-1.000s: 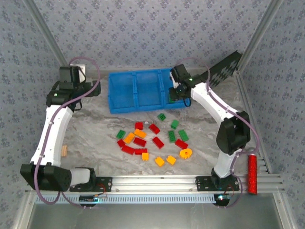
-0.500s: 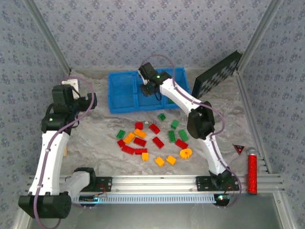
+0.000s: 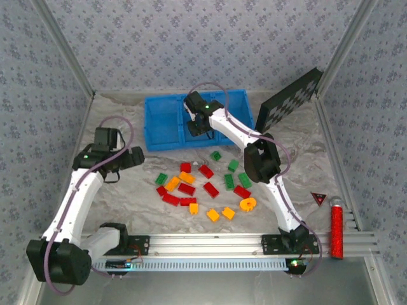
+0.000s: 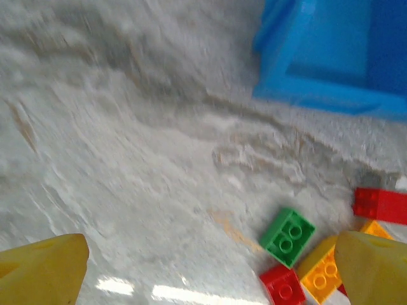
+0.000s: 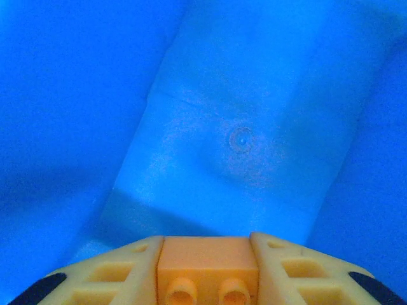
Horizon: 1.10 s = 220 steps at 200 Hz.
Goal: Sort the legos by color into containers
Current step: Place the lego in the container, then pick up the lego from the center of the table.
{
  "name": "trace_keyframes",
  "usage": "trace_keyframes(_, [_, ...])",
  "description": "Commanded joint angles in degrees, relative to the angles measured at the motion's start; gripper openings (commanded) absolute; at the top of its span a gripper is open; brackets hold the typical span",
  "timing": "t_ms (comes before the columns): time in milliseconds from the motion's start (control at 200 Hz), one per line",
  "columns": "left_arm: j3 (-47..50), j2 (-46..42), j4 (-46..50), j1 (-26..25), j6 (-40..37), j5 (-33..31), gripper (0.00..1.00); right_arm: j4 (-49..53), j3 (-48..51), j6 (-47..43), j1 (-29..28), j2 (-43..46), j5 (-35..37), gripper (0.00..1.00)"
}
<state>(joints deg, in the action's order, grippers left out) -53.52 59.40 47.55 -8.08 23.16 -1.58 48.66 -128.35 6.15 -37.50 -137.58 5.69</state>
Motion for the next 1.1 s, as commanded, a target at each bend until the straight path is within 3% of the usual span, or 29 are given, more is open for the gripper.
trace_keyframes(0, [1.61, 0.72, 1.08, -5.11, 8.42, 2.11, 0.99, 0.63, 0.32, -0.26, 0.16, -0.77, -1.41, 0.42])
trace_keyframes(160, [-0.50, 5.46, -2.90, -15.73, 10.84, -1.06, 0.99, 0.76, -0.67, -0.44, 0.57, -0.59, -2.60, 0.46])
trace_keyframes(415, [-6.02, 18.27, -7.28, -25.51, 13.25, -6.66, 0.93, 1.71, -1.92, -1.76, 2.13, 4.32, -5.11, 0.47])
trace_keyframes(580, [-10.17, 26.69, -10.73, -29.44, 15.13, -8.15, 0.89, 1.97, 0.06, -1.71, 4.49, 11.50, -6.92, 0.48])
trace_keyframes(770, [-14.84, 34.55, -10.78, -32.75, 15.94, -9.31, 0.86, 0.22, 9.39, -1.76, 6.90, 21.96, -7.05, 0.53])
trace_keyframes(1094, [-18.49, 44.96, -9.93, -34.02, 17.45, -9.39, 0.84, -4.34, 31.68, 0.17, 12.15, 40.16, -7.71, 0.75])
